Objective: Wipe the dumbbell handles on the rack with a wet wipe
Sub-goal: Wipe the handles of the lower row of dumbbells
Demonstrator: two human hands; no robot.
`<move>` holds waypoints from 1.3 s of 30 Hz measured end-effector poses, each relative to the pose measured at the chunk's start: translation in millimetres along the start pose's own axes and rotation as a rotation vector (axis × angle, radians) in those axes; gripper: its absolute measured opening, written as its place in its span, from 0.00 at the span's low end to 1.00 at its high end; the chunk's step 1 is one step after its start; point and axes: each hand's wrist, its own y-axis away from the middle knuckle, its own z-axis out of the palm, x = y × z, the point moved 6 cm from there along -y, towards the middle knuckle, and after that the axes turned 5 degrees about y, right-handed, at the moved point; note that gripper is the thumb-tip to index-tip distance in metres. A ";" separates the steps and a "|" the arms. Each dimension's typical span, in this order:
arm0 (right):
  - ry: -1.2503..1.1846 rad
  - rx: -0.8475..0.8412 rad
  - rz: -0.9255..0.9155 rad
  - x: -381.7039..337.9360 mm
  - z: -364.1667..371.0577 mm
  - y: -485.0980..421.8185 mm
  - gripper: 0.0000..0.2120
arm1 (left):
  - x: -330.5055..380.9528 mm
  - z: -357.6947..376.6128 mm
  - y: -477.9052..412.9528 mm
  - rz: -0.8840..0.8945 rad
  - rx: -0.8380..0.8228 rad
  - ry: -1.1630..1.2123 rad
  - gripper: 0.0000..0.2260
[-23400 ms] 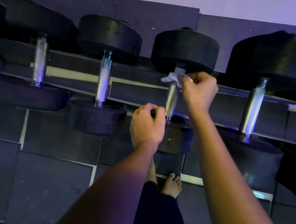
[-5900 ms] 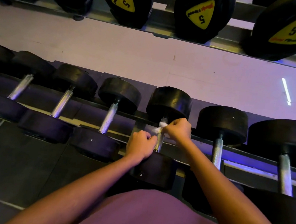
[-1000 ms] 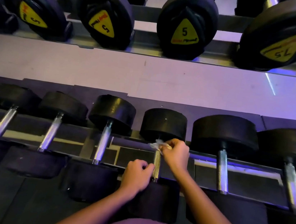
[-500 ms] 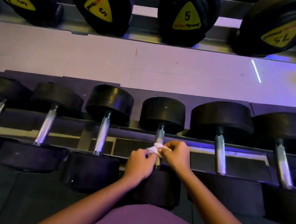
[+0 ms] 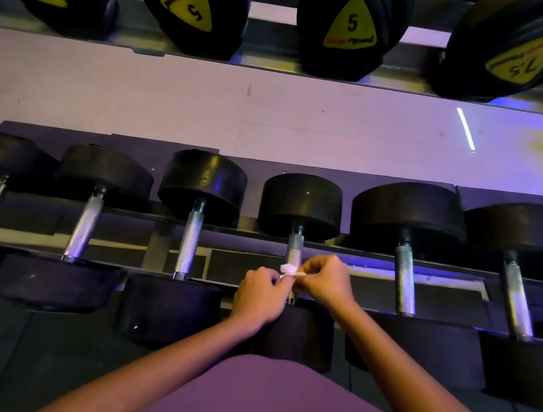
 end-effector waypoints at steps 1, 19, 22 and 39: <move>0.008 -0.008 0.009 4.8 3.7 2.8 0.07 | -0.1 0.1 -0.1 0.005 0.000 -0.007 0.17; -0.014 -0.094 0.000 1.4 -5.4 -0.1 0.08 | -13.3 3.3 -11.5 0.020 -0.029 0.038 0.14; -0.048 -0.112 0.019 12.8 1.9 13.1 0.10 | -18.9 4.3 -12.1 0.104 -0.141 0.087 0.09; 0.003 0.019 -0.022 -12.6 -14.2 -14.3 0.08 | -47.2 -7.4 -2.7 0.083 -0.446 0.446 0.18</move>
